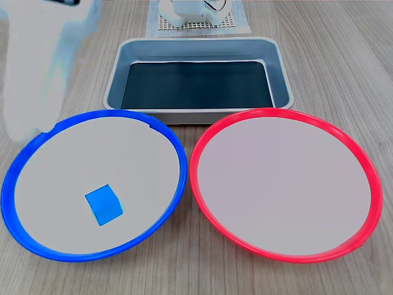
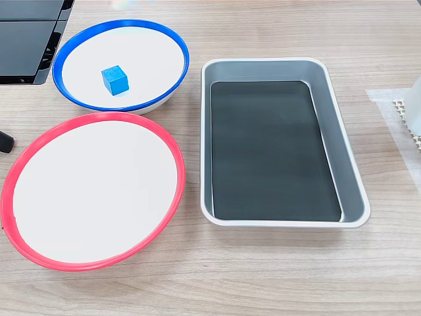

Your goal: Move a blue block from tray to blue dish

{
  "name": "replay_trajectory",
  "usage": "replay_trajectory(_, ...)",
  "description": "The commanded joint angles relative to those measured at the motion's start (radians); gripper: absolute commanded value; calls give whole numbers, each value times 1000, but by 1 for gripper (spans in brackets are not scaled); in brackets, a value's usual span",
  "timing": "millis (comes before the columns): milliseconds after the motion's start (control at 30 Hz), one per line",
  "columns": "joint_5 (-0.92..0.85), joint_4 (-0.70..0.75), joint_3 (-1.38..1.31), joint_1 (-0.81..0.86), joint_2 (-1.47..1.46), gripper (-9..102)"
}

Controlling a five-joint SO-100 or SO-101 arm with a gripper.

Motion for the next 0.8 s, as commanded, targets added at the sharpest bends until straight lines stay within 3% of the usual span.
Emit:
replay_trajectory(0, 172, -106, 55, -11, 213, 21)
replay_trajectory(100, 359, -235, 183, -29, 394, 0)
replay_trajectory(200, 618, -370, 414, -54, 635, 0)
replay_trajectory(300, 729, -431, 669, -100, 851, 0)
replay_trajectory(467, 762, -324, 1097, -189, 1213, 0)
replay_trajectory(667, 672, -147, 1566, -252, 1694, 0)
replay_trajectory(767, 624, -94, 1672, -258, 1802, 0)
